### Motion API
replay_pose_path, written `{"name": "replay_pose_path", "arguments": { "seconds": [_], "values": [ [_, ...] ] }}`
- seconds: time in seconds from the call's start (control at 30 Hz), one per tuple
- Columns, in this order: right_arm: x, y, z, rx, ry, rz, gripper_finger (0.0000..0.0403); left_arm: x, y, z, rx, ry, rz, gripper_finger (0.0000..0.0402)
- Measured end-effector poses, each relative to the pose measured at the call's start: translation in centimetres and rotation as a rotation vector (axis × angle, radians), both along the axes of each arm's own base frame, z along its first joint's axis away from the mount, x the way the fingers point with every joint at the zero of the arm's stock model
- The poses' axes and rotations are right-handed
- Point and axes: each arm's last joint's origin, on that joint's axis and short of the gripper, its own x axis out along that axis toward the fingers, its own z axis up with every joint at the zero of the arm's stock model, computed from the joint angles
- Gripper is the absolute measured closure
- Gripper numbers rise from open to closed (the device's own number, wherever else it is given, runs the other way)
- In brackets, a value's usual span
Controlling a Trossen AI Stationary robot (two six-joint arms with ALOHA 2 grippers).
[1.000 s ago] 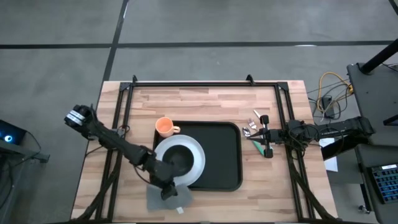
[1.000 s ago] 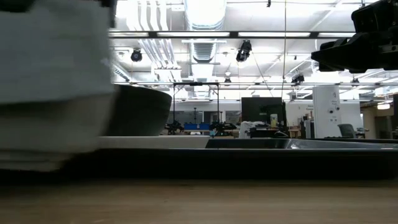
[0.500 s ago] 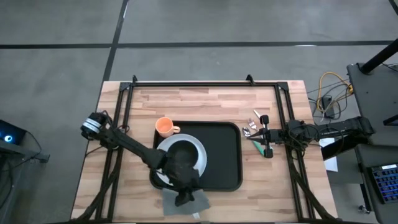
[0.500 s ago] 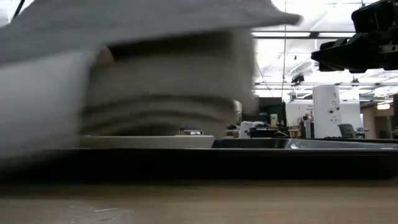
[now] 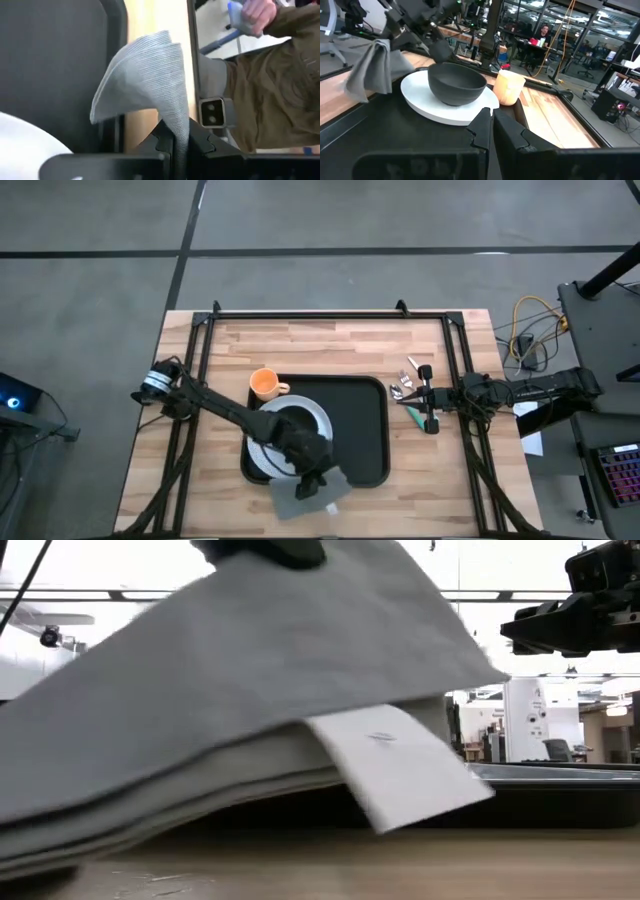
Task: Set up tray
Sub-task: Put the grey napkin on the black serving tray
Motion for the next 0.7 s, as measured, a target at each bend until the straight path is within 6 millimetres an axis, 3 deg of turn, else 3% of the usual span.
{"name": "replay_pose_path", "arguments": {
  "seconds": [0.33, 0.7],
  "values": [
    [0.0, 0.0, 0.0, 0.0, 0.0, 0.0, 0.0394, 1.9, 4.0, 0.3, 0.021, -0.17, 0.055, 0.0402],
    [0.0, 0.0, 0.0, 0.0, 0.0, 0.0, 0.0394, 3.1, 5.3, 1.2, 0.053, -0.33, 0.102, 0.0401]
  ]
}}
